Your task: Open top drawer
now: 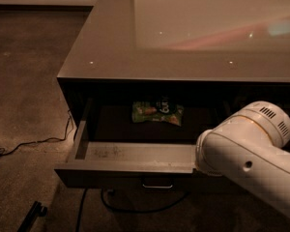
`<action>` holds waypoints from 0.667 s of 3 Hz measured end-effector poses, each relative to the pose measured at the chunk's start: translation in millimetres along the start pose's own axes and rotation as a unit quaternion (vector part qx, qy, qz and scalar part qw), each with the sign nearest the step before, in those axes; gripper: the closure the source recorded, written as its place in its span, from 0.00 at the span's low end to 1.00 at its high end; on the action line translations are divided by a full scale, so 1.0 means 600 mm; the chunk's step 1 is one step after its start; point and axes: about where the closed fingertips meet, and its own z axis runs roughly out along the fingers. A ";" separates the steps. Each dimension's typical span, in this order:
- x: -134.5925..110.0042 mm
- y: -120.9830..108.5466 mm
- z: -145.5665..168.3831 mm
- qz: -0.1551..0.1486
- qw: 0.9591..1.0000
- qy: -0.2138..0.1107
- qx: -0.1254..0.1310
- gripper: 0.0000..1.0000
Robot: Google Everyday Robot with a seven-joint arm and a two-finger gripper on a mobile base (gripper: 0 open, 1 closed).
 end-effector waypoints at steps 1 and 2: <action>0.003 -0.006 0.010 0.004 1.000 0.008 0.022 0.88; 0.004 -0.016 0.030 0.012 0.999 0.007 0.033 1.00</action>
Offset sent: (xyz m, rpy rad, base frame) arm 0.0290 -0.0075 -0.0258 -0.0037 -0.0851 -0.0522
